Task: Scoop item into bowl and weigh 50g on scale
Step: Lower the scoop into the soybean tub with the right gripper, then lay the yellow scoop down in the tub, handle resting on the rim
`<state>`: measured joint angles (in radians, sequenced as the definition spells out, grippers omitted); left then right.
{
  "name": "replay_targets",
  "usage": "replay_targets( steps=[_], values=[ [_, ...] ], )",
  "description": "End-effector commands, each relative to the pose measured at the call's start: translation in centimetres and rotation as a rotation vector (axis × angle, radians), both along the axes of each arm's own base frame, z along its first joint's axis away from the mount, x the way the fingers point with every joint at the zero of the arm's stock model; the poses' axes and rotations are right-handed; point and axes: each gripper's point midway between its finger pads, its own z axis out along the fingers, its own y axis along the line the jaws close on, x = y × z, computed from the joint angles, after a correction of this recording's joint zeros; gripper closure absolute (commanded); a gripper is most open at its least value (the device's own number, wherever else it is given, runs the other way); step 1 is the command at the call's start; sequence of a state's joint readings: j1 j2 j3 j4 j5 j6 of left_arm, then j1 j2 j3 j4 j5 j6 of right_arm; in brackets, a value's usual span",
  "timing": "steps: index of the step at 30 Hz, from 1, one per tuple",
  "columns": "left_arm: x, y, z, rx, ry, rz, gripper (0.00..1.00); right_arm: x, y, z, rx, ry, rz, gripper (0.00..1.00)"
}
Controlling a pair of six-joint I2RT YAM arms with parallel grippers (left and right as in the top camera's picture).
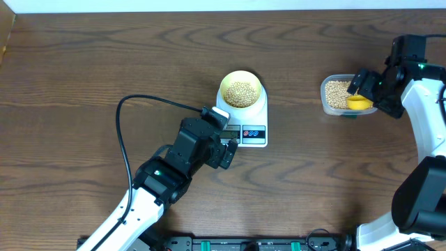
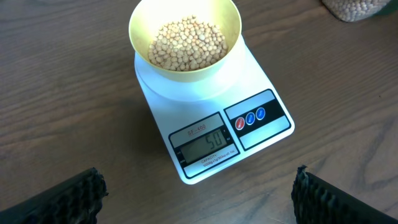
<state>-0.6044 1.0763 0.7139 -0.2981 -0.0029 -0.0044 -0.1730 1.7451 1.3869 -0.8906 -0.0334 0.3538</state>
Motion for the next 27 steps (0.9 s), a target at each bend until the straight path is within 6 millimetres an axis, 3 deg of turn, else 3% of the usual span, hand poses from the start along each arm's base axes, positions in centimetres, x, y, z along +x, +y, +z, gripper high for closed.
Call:
replay_targets(
  steps=[1,6,13,27],
  values=[
    [0.2,0.2,0.1,-0.006,0.001,0.021,0.02,0.6,-0.2,1.5,-0.059,-0.043,0.144,0.01],
    [0.2,0.2,0.1,-0.006,0.001,0.021,0.02,0.5,-0.4,2.6,-0.136,-0.059,0.302,0.01],
    [0.2,0.2,0.1,-0.006,0.001,0.021,0.02,-0.7,-1.1,2.4,-0.209,-0.001,0.392,0.01],
    [0.2,0.2,0.1,-0.006,0.001,0.021,0.02,-1.0,-1.9,3.3,-0.259,0.027,0.409,0.01]
  ],
)
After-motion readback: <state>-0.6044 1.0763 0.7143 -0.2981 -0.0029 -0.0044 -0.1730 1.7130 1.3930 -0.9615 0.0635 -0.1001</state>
